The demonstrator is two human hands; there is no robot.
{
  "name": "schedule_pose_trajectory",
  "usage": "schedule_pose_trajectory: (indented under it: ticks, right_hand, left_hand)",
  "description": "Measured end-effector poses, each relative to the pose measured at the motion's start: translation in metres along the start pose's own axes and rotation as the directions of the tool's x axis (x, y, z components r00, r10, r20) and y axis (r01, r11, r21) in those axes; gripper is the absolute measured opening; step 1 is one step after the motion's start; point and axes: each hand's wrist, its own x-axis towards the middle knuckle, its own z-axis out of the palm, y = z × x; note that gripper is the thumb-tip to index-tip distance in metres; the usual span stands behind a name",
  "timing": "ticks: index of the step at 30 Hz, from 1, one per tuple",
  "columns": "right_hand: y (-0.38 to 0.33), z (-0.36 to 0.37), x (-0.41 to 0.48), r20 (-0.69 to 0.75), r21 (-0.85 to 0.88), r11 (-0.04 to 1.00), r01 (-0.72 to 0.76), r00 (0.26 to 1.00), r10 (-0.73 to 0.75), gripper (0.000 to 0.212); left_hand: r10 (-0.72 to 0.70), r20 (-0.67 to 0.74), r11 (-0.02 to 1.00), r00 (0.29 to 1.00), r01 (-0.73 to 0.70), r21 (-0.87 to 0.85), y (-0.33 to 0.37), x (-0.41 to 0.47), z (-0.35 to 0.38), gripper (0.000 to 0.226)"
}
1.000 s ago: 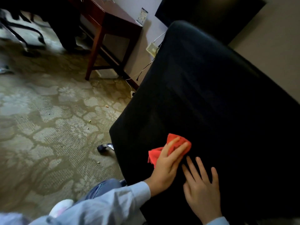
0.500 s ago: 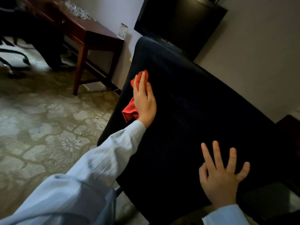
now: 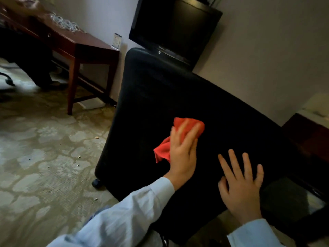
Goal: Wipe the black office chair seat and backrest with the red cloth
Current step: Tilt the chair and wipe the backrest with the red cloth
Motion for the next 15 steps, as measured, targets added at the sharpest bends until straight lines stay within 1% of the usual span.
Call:
schedule_pose_trajectory:
  ticks: [1,2,3,4,6,8,10,11,13,15]
  right_hand:
    - [0.005,-0.002,-0.003,-0.025,0.026,0.999,-0.019,0.999,0.02,0.069]
    - [0.01,-0.004,-0.005,-0.053,0.041,0.998,-0.036,0.998,0.039,0.068]
    - [0.014,-0.006,-0.007,-0.082,0.048,0.998,-0.049,0.995,0.053,0.067]
    - [0.016,-0.008,-0.007,-0.113,0.049,0.997,-0.058,0.992,0.063,0.067]
    - [0.022,-0.012,-0.009,-0.168,0.053,0.994,-0.099,0.98,0.107,0.064]
    - [0.028,-0.015,-0.011,-0.206,0.089,0.973,-0.214,0.952,0.228,0.058]
    - [0.037,-0.018,-0.014,-0.199,0.124,0.93,-0.347,0.909,0.366,0.055]
    - [0.042,-0.019,-0.015,-0.174,0.121,0.914,-0.388,0.898,0.404,0.055]
    - [0.05,-0.021,-0.02,-0.103,0.101,0.911,-0.4,0.907,0.409,0.057]
    - [0.054,-0.021,-0.024,-0.044,0.138,0.918,-0.371,0.924,0.38,0.058]
  left_hand:
    - [-0.057,-0.11,0.998,0.992,0.053,-0.038,0.002,0.01,0.0,0.031]
    - [-0.118,-0.221,0.992,0.968,0.106,-0.065,0.003,0.022,-0.001,0.032]
    - [-0.168,-0.297,0.985,0.94,0.151,-0.081,0.003,0.034,0.0,0.034]
    - [-0.2,-0.325,0.98,0.924,0.184,-0.078,0.004,0.044,0.0,0.036]
    - [-0.218,-0.297,0.975,0.93,0.219,-0.029,0.004,0.053,0.006,0.039]
    - [-0.188,-0.274,0.98,0.943,0.2,0.015,-0.001,0.05,0.011,0.039]
    - [-0.135,-0.278,0.986,0.951,0.156,0.053,-0.01,0.047,0.013,0.038]
    - [-0.108,-0.287,0.988,0.952,0.134,0.071,-0.015,0.047,0.013,0.037]
    - [-0.074,-0.308,0.988,0.949,0.111,0.104,-0.022,0.05,0.012,0.037]
    - [-0.033,-0.325,0.985,0.945,0.085,0.147,-0.028,0.054,0.011,0.037]
